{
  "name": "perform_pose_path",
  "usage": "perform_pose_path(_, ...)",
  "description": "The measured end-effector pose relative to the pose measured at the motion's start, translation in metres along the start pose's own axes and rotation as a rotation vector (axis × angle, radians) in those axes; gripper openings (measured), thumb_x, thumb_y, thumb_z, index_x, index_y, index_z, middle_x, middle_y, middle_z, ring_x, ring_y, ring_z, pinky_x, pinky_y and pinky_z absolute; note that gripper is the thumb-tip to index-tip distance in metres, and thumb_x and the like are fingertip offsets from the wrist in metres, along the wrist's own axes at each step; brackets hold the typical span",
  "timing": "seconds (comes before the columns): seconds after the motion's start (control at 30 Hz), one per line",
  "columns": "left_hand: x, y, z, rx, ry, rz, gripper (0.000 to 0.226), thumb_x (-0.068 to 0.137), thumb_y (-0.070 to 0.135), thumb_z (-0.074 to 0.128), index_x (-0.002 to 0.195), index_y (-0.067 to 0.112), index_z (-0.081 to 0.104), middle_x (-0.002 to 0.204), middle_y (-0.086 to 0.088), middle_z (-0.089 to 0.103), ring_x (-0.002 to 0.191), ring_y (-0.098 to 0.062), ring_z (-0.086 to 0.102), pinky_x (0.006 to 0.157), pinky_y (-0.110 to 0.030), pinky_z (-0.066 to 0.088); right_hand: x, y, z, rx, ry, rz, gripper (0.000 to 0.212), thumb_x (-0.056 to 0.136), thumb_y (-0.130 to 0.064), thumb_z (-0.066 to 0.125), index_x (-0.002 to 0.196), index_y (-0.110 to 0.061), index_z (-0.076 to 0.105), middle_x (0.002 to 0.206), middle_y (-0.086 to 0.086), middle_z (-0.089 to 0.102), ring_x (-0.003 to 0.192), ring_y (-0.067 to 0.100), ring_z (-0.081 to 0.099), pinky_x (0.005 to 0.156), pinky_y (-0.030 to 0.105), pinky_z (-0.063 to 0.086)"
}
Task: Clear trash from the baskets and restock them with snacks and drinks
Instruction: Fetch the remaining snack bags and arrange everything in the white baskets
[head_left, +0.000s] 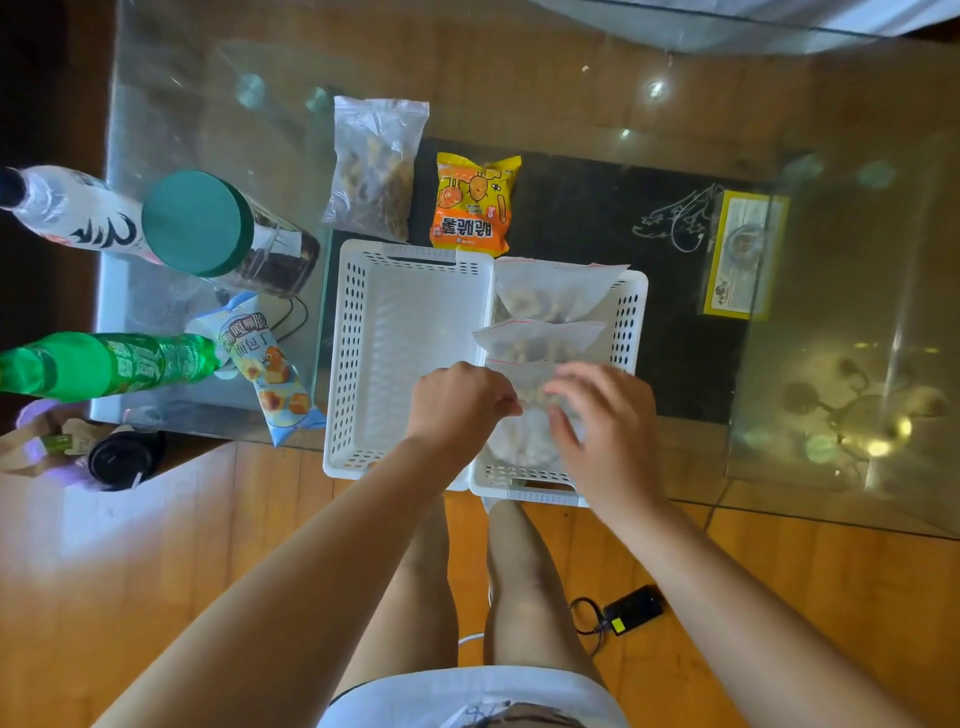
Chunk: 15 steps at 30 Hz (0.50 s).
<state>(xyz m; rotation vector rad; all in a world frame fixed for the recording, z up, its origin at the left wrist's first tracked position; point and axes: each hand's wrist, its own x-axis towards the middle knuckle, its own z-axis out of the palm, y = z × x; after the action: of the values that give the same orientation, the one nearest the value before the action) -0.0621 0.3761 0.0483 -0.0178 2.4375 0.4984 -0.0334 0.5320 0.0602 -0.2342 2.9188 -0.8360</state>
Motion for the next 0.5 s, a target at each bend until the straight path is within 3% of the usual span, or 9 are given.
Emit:
perform_pose_path(0.03,0.002,-0.001,0.000,-0.004,-0.001,-0.002,0.021,0.085,0.044,0.059,0.096,0.032,0.072,0.096,0.000,0.072,0.090,-0.024,0.064,0.065,-0.027,0.038,-0.006,0.001,0.006,-0.065,-0.081,0.008,0.033,0.081,-0.018,0.066,0.113,-0.012,0.063,0.122,0.010,0.062,0.119,0.028,0.053,0.105,0.032,0.033)
perform_pose_path(0.1,0.005,-0.003,-0.001,-0.018,-0.010,0.004,0.020,0.085,0.044,0.059,0.096,0.032,0.072,0.096,0.002,0.073,0.090,-0.022,0.064,0.066,-0.026,0.038,-0.011,0.004,0.019,-0.200,-0.255,0.035,0.056,0.086,-0.027,0.060,0.138,-0.014,0.042,0.149,0.009,0.035,0.140,0.028,0.026,0.114,0.041,0.015)
perform_pose_path(0.17,0.006,-0.008,-0.003,-0.077,-0.027,0.023,0.019,0.086,0.040,0.060,0.098,0.031,0.072,0.098,0.005,0.073,0.093,-0.018,0.065,0.068,-0.026,0.042,-0.009,0.010,0.031,-0.275,-0.345,0.073,0.065,0.093,-0.031,0.046,0.147,-0.018,0.013,0.155,0.002,0.003,0.142,0.025,-0.002,0.115,0.044,0.000)
perform_pose_path(0.23,0.004,-0.017,-0.007,-0.225,-0.020,0.044,0.018,0.087,0.034,0.062,0.101,0.028,0.072,0.102,0.006,0.073,0.094,-0.014,0.065,0.075,-0.028,0.049,-0.002,0.017,0.040,-0.328,-0.397,0.106,0.065,0.097,-0.034,0.034,0.144,-0.023,-0.010,0.151,-0.002,-0.019,0.140,0.021,-0.018,0.115,0.045,-0.008)
perform_pose_path(0.37,0.000,-0.050,-0.017,-0.366,0.200,0.041,0.036,0.089,0.020,0.061,0.124,0.023,0.059,0.122,0.002,0.064,0.106,-0.014,0.061,0.090,-0.026,0.047,0.011,0.015,0.042,-0.365,-0.437,0.147,0.061,0.094,-0.043,0.012,0.140,-0.024,-0.023,0.149,0.000,-0.029,0.140,0.020,-0.023,0.116,0.047,-0.010)
perform_pose_path(0.5,0.005,-0.092,-0.024,-0.421,0.374,-0.209,0.057,0.090,0.017,0.057,0.142,0.016,0.034,0.145,-0.006,0.042,0.130,-0.021,0.042,0.102,-0.028,0.031,0.033,-0.012,0.044,-0.304,-0.389,0.124,0.065,0.095,-0.047,0.017,0.140,-0.025,-0.024,0.147,0.001,-0.034,0.140,0.020,-0.026,0.111,0.042,-0.022)
